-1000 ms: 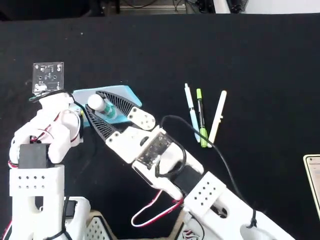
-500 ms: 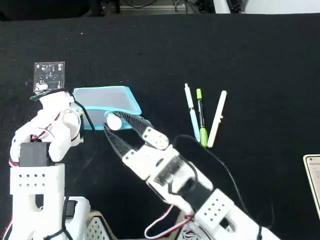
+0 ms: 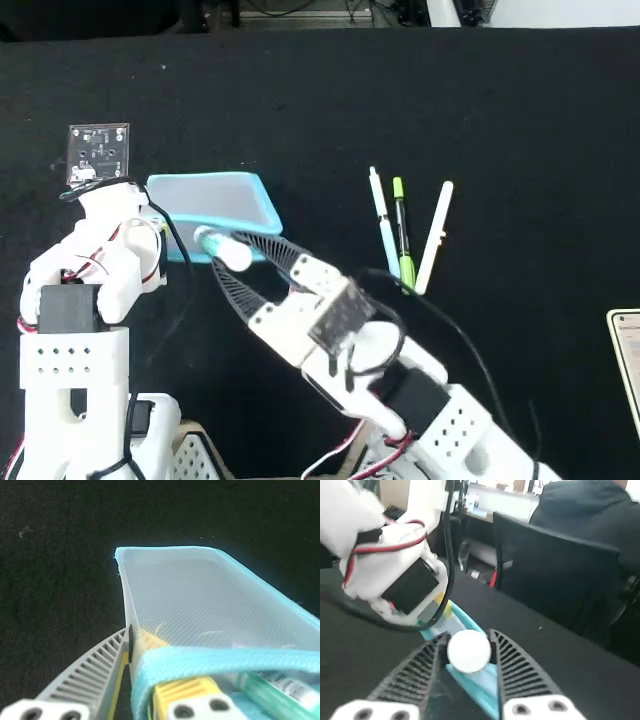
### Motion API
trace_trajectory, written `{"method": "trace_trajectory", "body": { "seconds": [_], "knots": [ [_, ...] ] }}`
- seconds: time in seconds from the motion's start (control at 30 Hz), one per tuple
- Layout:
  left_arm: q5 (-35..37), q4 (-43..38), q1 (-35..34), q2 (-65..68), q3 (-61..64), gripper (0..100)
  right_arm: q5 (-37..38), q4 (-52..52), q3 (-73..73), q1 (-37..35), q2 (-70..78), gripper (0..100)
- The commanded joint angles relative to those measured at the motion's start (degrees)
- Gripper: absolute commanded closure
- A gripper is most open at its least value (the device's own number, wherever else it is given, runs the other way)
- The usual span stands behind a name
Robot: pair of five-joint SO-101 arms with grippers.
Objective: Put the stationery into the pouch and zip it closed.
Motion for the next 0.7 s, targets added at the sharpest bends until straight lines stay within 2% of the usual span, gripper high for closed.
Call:
{"method": "trace_trajectory", "body": {
  "seconds": [0.0, 0.2, 0.5, 0.6, 0.67],
  "knots": [
    [0.8, 0.0, 0.3, 0.2, -2.4, 97, -2.5, 0.4, -8.5, -0.8, 11.2, 88.0],
    [0.6, 0.0, 0.3, 0.2, -2.3, 97, -2.5, 0.6, -17.5, -0.5, 28.4, 87.4],
    [0.5, 0.0, 0.3, 0.2, -2.3, 97, -2.5, 18.5, -25.0, -1.0, 19.2, 86.8],
    [0.5, 0.0, 0.3, 0.2, -2.3, 97, -2.5, 24.7, -26.3, -4.0, 17.6, 77.8],
    [0.5, -0.1, 0.3, 0.2, -2.3, 97, -2.6, 25.1, -26.2, -5.0, 18.2, 71.1]
  ]
}}
